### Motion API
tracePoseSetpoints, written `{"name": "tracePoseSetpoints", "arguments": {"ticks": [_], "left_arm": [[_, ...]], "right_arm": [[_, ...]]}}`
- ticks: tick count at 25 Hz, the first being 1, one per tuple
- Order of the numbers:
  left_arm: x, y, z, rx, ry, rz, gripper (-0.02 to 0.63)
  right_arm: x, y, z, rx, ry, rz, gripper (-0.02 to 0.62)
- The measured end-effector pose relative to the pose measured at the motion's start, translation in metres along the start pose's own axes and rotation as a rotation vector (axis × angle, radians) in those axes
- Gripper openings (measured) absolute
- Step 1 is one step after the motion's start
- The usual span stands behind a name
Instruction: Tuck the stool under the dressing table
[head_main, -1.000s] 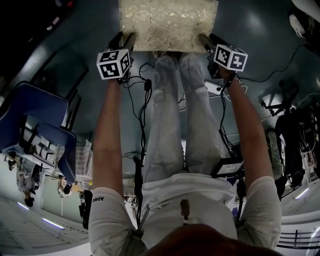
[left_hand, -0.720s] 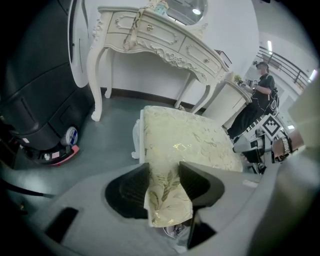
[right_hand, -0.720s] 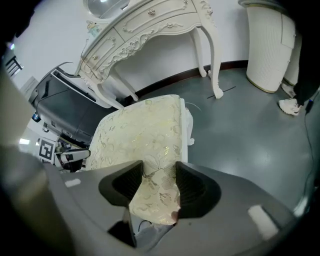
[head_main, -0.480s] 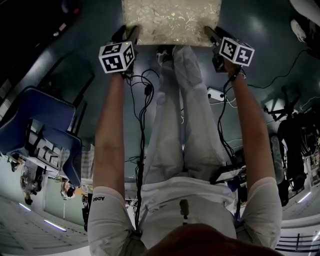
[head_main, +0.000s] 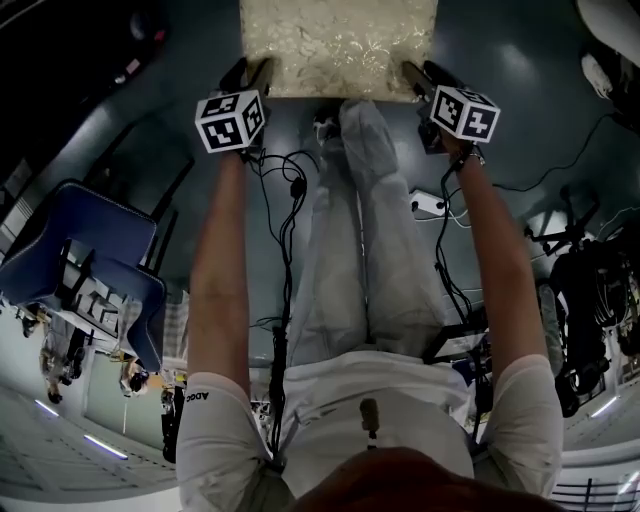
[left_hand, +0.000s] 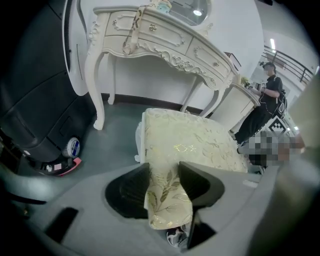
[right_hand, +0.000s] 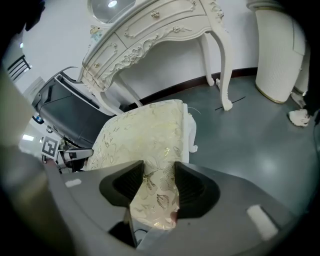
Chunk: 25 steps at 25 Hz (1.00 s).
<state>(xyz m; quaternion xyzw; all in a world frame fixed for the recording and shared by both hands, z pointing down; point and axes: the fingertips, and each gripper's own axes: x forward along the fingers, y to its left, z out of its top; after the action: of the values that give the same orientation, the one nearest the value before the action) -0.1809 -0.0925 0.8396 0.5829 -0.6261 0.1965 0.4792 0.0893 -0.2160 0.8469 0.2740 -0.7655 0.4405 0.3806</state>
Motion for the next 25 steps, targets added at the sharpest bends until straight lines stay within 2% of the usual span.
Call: {"name": "tracePoseSetpoints", "arguments": {"ticks": [12, 17, 25], "left_arm": [[0.062, -0.032, 0.045, -0.043, -0.005, 0.021, 0.196], [0.065, -0.018, 0.069, -0.057, -0.026, 0.053, 0.196], [0.073, -0.003, 0.102, -0.033, -0.046, 0.055, 0.196]], "right_arm": [[0.020, -0.064, 0.081, -0.050, -0.007, -0.017, 0.208], [0.031, -0.054, 0.108, -0.068, -0.015, 0.004, 0.207], [0.043, -0.046, 0.139, -0.066, -0.053, 0.016, 0.207]]}}
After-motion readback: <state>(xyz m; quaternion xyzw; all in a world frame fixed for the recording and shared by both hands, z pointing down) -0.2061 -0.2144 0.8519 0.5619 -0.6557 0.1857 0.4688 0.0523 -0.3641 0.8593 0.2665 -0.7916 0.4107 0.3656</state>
